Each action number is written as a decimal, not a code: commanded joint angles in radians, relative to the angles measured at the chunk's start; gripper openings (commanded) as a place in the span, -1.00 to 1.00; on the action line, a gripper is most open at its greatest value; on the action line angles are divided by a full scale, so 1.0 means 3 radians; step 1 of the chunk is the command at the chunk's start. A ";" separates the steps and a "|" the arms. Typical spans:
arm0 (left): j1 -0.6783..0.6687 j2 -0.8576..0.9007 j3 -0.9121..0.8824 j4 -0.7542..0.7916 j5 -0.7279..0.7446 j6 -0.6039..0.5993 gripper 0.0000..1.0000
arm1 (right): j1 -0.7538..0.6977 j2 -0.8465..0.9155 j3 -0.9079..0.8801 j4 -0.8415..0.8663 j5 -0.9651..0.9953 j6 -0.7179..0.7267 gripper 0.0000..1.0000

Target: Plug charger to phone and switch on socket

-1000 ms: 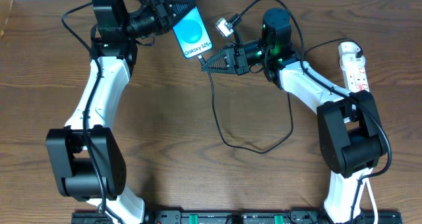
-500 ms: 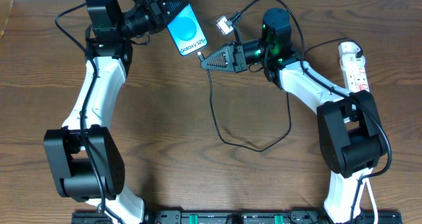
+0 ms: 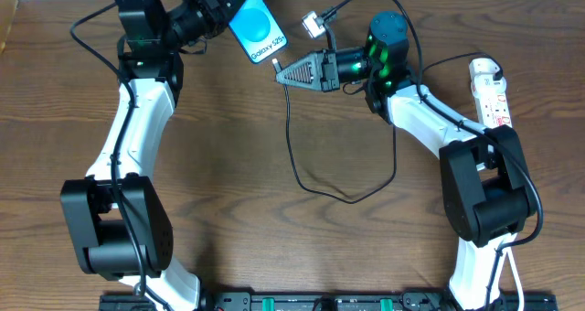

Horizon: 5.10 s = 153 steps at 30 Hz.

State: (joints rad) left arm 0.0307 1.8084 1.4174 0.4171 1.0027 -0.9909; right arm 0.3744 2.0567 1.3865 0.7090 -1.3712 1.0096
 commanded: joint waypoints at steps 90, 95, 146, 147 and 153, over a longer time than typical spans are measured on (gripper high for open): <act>-0.0229 -0.0097 0.0036 0.0014 0.0721 0.0322 -0.86 | -0.0022 0.0008 0.0028 0.0206 0.0033 0.0225 -0.98; -0.0229 -0.0097 0.0036 0.0015 0.0580 0.0320 -0.85 | -0.0020 0.0008 0.0028 0.0206 0.0011 0.0223 -0.98; -0.0066 -0.0097 0.0036 0.0013 0.0432 0.0320 -0.85 | 0.0043 0.0009 0.0027 0.0205 -0.0062 0.0134 -0.98; -0.0066 -0.0097 0.0036 0.0013 0.0435 0.0319 -0.85 | 0.0046 0.0009 0.0027 0.0205 -0.0062 0.0134 -0.98; -0.0066 -0.0097 0.0036 0.0013 0.0533 0.0319 -0.85 | 0.0046 0.0009 0.0027 0.0203 -0.0066 0.0135 -0.98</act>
State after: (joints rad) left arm 0.0158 1.8084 1.4174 0.4149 1.1351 -0.9081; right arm 0.3813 2.0583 1.3849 0.7670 -1.4055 1.0676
